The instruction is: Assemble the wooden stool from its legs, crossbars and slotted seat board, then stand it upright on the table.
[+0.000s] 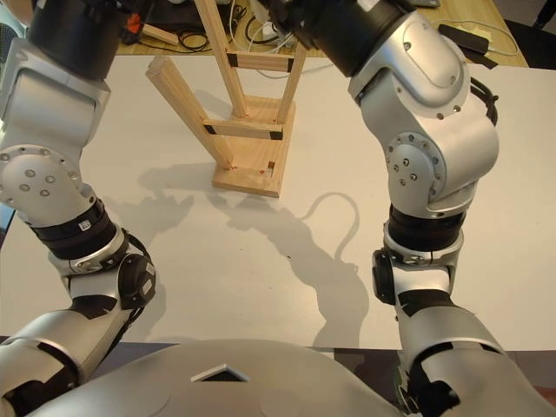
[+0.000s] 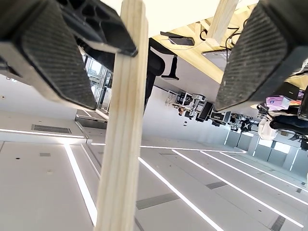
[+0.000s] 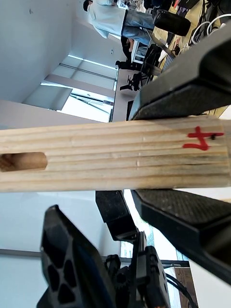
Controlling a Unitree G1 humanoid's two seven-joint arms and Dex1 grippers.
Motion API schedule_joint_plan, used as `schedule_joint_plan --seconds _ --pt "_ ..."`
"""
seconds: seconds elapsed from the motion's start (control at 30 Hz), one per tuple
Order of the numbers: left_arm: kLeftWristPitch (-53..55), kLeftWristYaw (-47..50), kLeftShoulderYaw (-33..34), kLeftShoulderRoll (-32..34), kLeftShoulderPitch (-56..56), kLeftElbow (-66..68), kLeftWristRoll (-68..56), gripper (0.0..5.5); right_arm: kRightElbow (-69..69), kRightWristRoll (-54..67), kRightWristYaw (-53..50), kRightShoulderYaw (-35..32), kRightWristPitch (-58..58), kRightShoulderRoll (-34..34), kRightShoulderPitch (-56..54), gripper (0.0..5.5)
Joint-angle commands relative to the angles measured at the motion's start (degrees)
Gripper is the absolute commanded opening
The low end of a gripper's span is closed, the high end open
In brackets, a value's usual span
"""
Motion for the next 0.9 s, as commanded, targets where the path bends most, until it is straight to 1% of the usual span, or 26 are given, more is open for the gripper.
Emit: schedule_joint_plan --seconds 0.03,0.2,0.3,0.5,0.57,0.6,0.67,0.73,0.8,0.9 --pt "1.00 1.01 -0.80 0.21 0.88 -1.18 -1.80 4.51 -1.93 1.14 1.20 1.04 1.71 -0.28 0.50 2.04" --pt "1.24 2.51 -0.97 0.53 1.41 -1.06 -3.08 4.51 -3.42 1.59 2.29 2.47 2.51 -0.21 1.15 2.04" --pt "1.56 2.86 -1.04 0.64 1.98 -0.86 -3.77 4.17 -3.42 1.39 2.60 2.71 2.48 -0.28 1.01 2.04" --pt "2.24 3.11 -0.93 1.91 2.42 -0.54 -5.00 3.28 -3.40 0.99 4.54 3.24 2.24 -1.41 0.71 2.04" --pt "3.14 2.29 -1.69 2.98 2.87 -0.49 -4.85 2.84 -3.27 0.62 5.21 3.35 1.83 -1.96 0.75 2.04" --pt "3.43 2.04 -1.94 3.39 3.04 -0.44 -4.81 2.77 -3.13 0.50 5.62 3.47 1.62 -2.23 0.75 2.04" --pt "3.46 2.06 -1.85 3.82 3.12 -0.15 -5.15 2.38 -3.04 0.37 6.17 3.71 1.30 -2.62 0.90 2.04" --pt "3.28 2.41 -1.51 3.91 2.96 0.26 -5.28 2.21 -3.04 -0.28 6.68 4.08 0.63 -2.85 1.15 2.04" --pt "3.18 2.63 -1.48 3.96 2.88 0.42 -5.21 1.81 -2.96 -0.93 7.03 4.36 0.08 -2.93 1.27 2.04" --pt "3.04 2.80 -1.48 4.22 3.12 0.39 -4.99 1.49 -2.93 -1.86 7.55 4.87 -0.71 -2.99 1.71 2.04"
